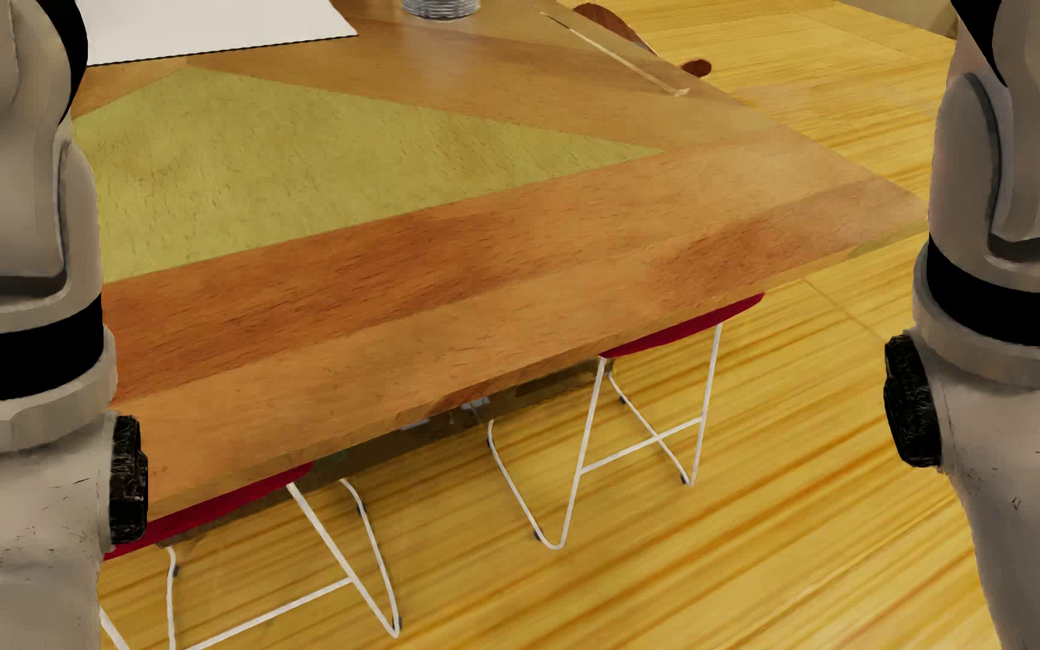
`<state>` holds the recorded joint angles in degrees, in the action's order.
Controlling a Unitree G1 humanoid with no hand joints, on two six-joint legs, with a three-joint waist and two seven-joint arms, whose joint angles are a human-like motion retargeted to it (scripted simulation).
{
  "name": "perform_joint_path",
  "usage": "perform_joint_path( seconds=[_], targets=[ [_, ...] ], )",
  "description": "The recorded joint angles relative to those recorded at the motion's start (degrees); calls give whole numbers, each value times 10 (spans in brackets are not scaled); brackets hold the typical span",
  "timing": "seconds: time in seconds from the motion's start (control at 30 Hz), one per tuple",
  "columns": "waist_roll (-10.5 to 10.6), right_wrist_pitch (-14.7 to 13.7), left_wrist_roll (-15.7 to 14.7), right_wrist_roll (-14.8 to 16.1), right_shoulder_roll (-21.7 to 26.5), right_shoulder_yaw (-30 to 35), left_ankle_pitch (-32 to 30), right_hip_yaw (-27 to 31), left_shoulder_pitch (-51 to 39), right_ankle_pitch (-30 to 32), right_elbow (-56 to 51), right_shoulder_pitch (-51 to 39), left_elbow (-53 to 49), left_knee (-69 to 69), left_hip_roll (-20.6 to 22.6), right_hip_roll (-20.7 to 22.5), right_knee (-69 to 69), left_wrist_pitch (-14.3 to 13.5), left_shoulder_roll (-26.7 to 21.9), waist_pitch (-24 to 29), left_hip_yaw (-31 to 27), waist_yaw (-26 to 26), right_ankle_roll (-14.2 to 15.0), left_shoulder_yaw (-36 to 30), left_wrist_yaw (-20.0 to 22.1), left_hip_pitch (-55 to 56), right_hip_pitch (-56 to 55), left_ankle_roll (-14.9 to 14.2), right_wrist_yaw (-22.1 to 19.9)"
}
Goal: Stand still
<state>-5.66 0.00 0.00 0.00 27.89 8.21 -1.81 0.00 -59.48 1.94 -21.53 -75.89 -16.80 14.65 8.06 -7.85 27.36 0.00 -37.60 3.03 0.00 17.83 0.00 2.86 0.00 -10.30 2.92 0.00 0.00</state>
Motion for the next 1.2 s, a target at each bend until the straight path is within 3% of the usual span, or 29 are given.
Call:
perform_joint_path(
  seconds=[0.13, 0.27, 0.4, 0.6, 0.7, 0.8, 0.9, 0.97, 1.07, 1.2],
  targets=[
    [7, 0, 0, 0, 6, -6, -14, 0, -16, 3, -1, 4, -49, -11, 0, -1, 0, 0, 0, 2, 0, -12, 0, 23, 0, 1, -4, 0, 0],
    [9, 0, 0, 0, 10, -15, 17, 0, -34, 5, -11, 25, -104, 19, 0, -2, 2, 0, -1, 22, 0, -19, 0, 37, 0, 7, -1, 0, 0],
    [19, 0, 0, 0, 28, -23, -17, 0, -37, 13, -14, 48, -103, -9, 3, -6, -2, 0, 1, 11, 0, -28, 0, 32, 0, 11, -12, 0, 0],
    [21, 0, 0, 0, 41, -38, 1, 0, -36, 22, -25, 80, -107, 9, 2, -6, -2, 0, 0, 12, 0, -29, 0, 24, 0, 21, -12, 0, 0],
    [21, 0, 0, 0, 70, -35, -8, 0, 79, 40, -82, 219, -138, 9, 1, -4, -6, 0, -7, 2, 0, -34, 0, 12, 0, 32, -20, 0, 0],
    [9, 0, 0, 0, 83, 38, -42, 0, 340, 51, -119, 508, -164, -14, -4, -1, -12, 0, -11, -7, 0, -34, 0, -92, 0, 33, -25, 0, 0],
    [-6, 0, 0, 0, 42, 131, -92, 0, 605, 71, 25, 789, -22, -32, -10, 6, -11, 0, 36, -12, 0, -43, 0, -192, 0, 41, -47, 0, 0],
    [-16, 0, 0, 0, -1, 163, -120, 0, 711, 84, 190, 889, 138, -39, -16, 12, -5, 0, 74, -10, 0, -46, 0, -211, 0, 45, -62, 0, 0],
    [-19, 0, 0, 0, -26, 208, -175, 0, 761, 108, 398, 926, 363, -51, -25, 18, 12, 0, 105, 3, 0, -55, 0, -246, 0, 54, -93, 0, 0],
    [-15, 0, 0, 0, -27, 288, -210, 0, 738, 87, 591, 898, 573, -57, -32, 16, 42, 0, 104, 13, 0, -56, 0, -364, 0, 70, -129, 0, 0]
  ],
)
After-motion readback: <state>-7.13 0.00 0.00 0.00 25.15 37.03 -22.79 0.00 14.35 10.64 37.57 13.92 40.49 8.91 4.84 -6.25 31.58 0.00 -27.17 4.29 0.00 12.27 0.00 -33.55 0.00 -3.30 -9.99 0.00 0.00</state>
